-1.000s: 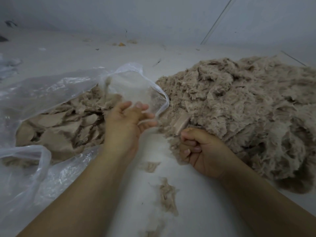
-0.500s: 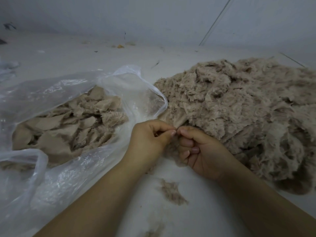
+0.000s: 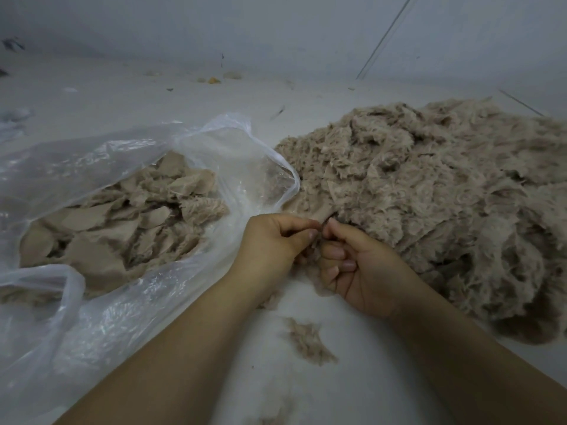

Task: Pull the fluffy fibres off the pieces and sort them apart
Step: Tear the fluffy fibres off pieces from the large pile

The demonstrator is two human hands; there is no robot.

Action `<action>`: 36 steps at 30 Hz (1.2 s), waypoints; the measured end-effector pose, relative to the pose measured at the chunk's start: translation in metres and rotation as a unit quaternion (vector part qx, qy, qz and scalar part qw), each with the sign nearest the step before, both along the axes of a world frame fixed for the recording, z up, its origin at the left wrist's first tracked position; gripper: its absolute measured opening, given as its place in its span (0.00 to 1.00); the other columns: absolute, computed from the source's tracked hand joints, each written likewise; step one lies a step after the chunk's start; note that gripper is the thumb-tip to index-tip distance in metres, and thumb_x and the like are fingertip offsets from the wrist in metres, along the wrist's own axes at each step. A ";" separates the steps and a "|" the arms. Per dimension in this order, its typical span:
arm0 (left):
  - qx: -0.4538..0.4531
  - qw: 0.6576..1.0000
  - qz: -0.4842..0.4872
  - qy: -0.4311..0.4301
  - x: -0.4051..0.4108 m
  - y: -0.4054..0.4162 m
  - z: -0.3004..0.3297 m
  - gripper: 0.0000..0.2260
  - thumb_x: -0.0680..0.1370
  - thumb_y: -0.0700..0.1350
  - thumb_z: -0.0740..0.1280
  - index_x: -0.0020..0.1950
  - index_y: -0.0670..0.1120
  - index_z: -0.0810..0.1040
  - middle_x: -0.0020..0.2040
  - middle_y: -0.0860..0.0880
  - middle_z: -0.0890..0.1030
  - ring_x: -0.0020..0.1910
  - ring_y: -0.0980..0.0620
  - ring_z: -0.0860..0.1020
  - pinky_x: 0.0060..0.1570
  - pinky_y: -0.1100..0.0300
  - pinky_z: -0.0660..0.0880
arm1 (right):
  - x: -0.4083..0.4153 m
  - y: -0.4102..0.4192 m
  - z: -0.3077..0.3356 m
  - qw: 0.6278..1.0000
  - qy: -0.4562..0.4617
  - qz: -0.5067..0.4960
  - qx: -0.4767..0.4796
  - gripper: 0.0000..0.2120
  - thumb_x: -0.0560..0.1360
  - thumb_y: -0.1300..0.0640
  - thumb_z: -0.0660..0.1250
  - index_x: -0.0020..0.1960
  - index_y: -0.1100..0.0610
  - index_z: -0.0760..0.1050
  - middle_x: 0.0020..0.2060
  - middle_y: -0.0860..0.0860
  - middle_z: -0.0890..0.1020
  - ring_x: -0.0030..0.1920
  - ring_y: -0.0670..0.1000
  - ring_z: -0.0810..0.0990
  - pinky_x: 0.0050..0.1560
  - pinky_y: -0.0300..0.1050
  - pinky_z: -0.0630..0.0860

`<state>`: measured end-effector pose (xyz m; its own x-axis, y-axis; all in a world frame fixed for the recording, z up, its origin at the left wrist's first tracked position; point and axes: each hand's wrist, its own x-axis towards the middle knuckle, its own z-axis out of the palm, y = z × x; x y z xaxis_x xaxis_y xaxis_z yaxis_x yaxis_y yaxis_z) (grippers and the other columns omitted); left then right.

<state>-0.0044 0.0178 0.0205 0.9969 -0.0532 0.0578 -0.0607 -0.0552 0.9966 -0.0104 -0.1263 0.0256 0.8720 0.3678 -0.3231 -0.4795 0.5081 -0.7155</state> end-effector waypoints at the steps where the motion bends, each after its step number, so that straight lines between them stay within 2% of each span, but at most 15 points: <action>1: -0.025 0.999 0.021 0.001 0.000 0.001 0.000 0.07 0.74 0.33 0.71 0.45 0.44 0.85 0.35 0.40 0.84 0.30 0.52 0.78 0.33 0.62 0.76 | 0.000 0.000 0.001 1.000 -0.006 0.007 -0.003 0.09 0.70 0.50 0.65 0.35 0.55 0.76 0.24 0.46 0.65 0.20 0.42 0.58 0.24 0.32 0.64; 4: -0.082 0.996 0.043 -0.004 -0.002 0.007 0.002 0.05 0.71 0.33 0.74 0.40 0.43 0.85 0.32 0.39 0.83 0.28 0.49 0.79 0.31 0.63 0.77 | 0.000 0.000 0.000 0.999 -0.022 0.029 -0.019 0.13 0.72 0.50 0.63 0.33 0.55 0.80 0.24 0.46 0.67 0.20 0.42 0.58 0.25 0.32 0.65; 6: -0.095 0.995 0.002 0.003 -0.008 0.011 0.003 0.03 0.70 0.35 0.75 0.40 0.41 0.86 0.32 0.38 0.82 0.28 0.47 0.79 0.30 0.61 0.77 | 0.000 0.000 -0.001 0.999 -0.012 0.029 -0.016 0.13 0.73 0.50 0.63 0.37 0.58 0.78 0.25 0.47 0.66 0.20 0.42 0.59 0.24 0.31 0.65; 9: -0.098 0.992 -0.068 0.039 -0.018 0.014 0.004 0.03 0.68 0.34 0.75 0.37 0.42 0.86 0.28 0.39 0.80 0.25 0.47 0.78 0.26 0.62 0.74 | 0.000 0.000 -0.002 1.000 -0.003 0.008 -0.029 0.13 0.69 0.50 0.67 0.40 0.60 0.75 0.26 0.51 0.67 0.24 0.44 0.61 0.22 0.31 0.66; 13: -0.115 0.989 -0.073 0.065 -0.022 0.016 0.006 0.04 0.64 0.35 0.74 0.32 0.43 0.83 0.27 0.42 0.78 0.19 0.49 0.74 0.20 0.64 0.68 | -0.002 0.000 -0.002 0.999 -0.012 -0.023 -0.038 0.10 0.69 0.53 0.68 0.39 0.57 0.68 0.22 0.46 0.65 0.20 0.41 0.60 0.22 0.32 0.65; 15: -0.131 0.988 -0.053 0.066 -0.020 0.015 0.006 0.03 0.65 0.37 0.71 0.33 0.45 0.81 0.27 0.42 0.77 0.18 0.49 0.71 0.20 0.64 0.65 | -0.003 0.000 -0.001 0.999 -0.024 -0.013 -0.029 0.08 0.70 0.54 0.67 0.41 0.57 0.70 0.23 0.46 0.62 0.19 0.41 0.60 0.23 0.32 0.64; 17: -0.139 0.987 -0.035 0.070 -0.016 0.012 0.007 0.07 0.67 0.40 0.75 0.40 0.46 0.78 0.27 0.43 0.76 0.19 0.48 0.70 0.19 0.65 0.65 | -0.003 0.001 0.000 0.999 -0.035 0.007 -0.023 0.08 0.73 0.55 0.65 0.46 0.60 0.72 0.22 0.46 0.62 0.20 0.41 0.60 0.23 0.31 0.64; 18: -0.127 0.989 -0.027 0.073 -0.015 0.010 0.006 0.11 0.68 0.43 0.77 0.43 0.46 0.76 0.28 0.43 0.77 0.19 0.48 0.71 0.19 0.65 0.65 | -0.002 0.001 -0.001 0.999 -0.038 0.015 -0.023 0.10 0.76 0.56 0.63 0.51 0.62 0.73 0.22 0.48 0.65 0.20 0.41 0.62 0.23 0.31 0.64; 20: -0.085 0.994 -0.027 0.068 -0.016 0.005 0.007 0.12 0.69 0.47 0.77 0.43 0.46 0.75 0.29 0.44 0.79 0.19 0.50 0.72 0.18 0.65 0.66 | -0.002 0.001 -0.001 0.998 -0.041 0.026 -0.038 0.13 0.80 0.57 0.60 0.59 0.66 0.72 0.27 0.60 0.70 0.25 0.47 0.67 0.23 0.31 0.65; 22: -0.066 0.995 -0.041 0.055 -0.016 0.003 0.005 0.07 0.73 0.43 0.75 0.39 0.47 0.77 0.28 0.45 0.80 0.17 0.51 0.71 0.17 0.66 0.64 | -0.001 0.001 -0.002 0.998 -0.040 0.020 -0.049 0.13 0.78 0.55 0.63 0.53 0.66 0.73 0.30 0.63 0.66 0.28 0.52 0.65 0.24 0.32 0.65; 24: -0.068 0.995 -0.030 0.062 -0.016 0.006 0.003 0.10 0.75 0.40 0.73 0.35 0.49 0.78 0.26 0.45 0.78 0.16 0.52 0.68 0.17 0.69 0.60 | 0.001 0.001 -0.004 0.999 -0.021 -0.007 -0.031 0.10 0.76 0.53 0.64 0.43 0.60 0.71 0.24 0.55 0.64 0.22 0.45 0.62 0.23 0.33 0.65; 26: -0.078 0.993 -0.028 0.083 -0.015 0.014 0.003 0.11 0.74 0.39 0.73 0.34 0.46 0.77 0.23 0.44 0.74 0.14 0.52 0.65 0.17 0.70 0.58 | 0.001 0.001 -0.003 1.000 -0.005 -0.024 -0.013 0.09 0.78 0.54 0.62 0.41 0.57 0.70 0.23 0.47 0.64 0.19 0.41 0.59 0.23 0.33 0.65; 30: -0.081 0.985 -0.100 0.114 -0.015 0.030 0.012 0.10 0.69 0.38 0.73 0.30 0.44 0.75 0.21 0.45 0.69 0.13 0.52 0.63 0.19 0.69 0.55 | 0.002 0.000 -0.004 0.999 0.023 -0.048 0.000 0.15 0.80 0.54 0.61 0.37 0.59 0.77 0.23 0.47 0.66 0.19 0.42 0.60 0.22 0.35 0.67; 33: -0.096 0.980 -0.112 0.134 -0.013 0.037 0.015 0.09 0.67 0.38 0.72 0.28 0.44 0.76 0.20 0.46 0.69 0.13 0.53 0.63 0.18 0.71 0.55 | 0.001 0.000 -0.002 0.998 0.036 -0.047 -0.003 0.13 0.79 0.53 0.62 0.40 0.58 0.76 0.23 0.47 0.66 0.19 0.42 0.59 0.22 0.34 0.67; 36: -0.112 0.973 -0.147 0.136 -0.015 0.034 0.014 0.05 0.66 0.38 0.72 0.33 0.41 0.77 0.21 0.45 0.70 0.13 0.53 0.64 0.18 0.69 0.55 | 0.001 0.000 -0.002 0.999 0.018 -0.020 -0.017 0.10 0.72 0.50 0.68 0.38 0.56 0.77 0.24 0.47 0.65 0.19 0.42 0.59 0.22 0.33 0.66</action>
<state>-0.0199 0.0514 0.0349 0.9204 -0.3552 -0.1631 0.2270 0.1460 0.9629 -0.0095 -0.1261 0.0239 0.8734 0.3213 -0.3659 -0.4848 0.5030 -0.7155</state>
